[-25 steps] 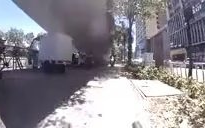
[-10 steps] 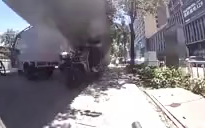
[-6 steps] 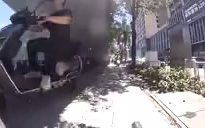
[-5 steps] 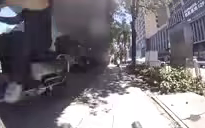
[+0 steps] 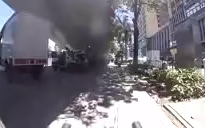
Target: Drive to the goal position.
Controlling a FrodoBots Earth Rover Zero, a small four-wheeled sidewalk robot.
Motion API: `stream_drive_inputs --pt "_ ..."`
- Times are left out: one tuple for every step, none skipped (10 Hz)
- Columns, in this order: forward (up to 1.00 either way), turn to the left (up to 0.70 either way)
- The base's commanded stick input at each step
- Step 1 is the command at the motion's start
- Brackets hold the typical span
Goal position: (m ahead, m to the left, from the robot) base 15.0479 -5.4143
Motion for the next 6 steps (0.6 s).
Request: stream_drive_inputs --pt "0.70 -0.14" --pt "0.70 -0.12" --pt "0.70 -0.07" --pt "0.70 -0.01" --pt "0.70 0.00" --pt "0.70 0.00"
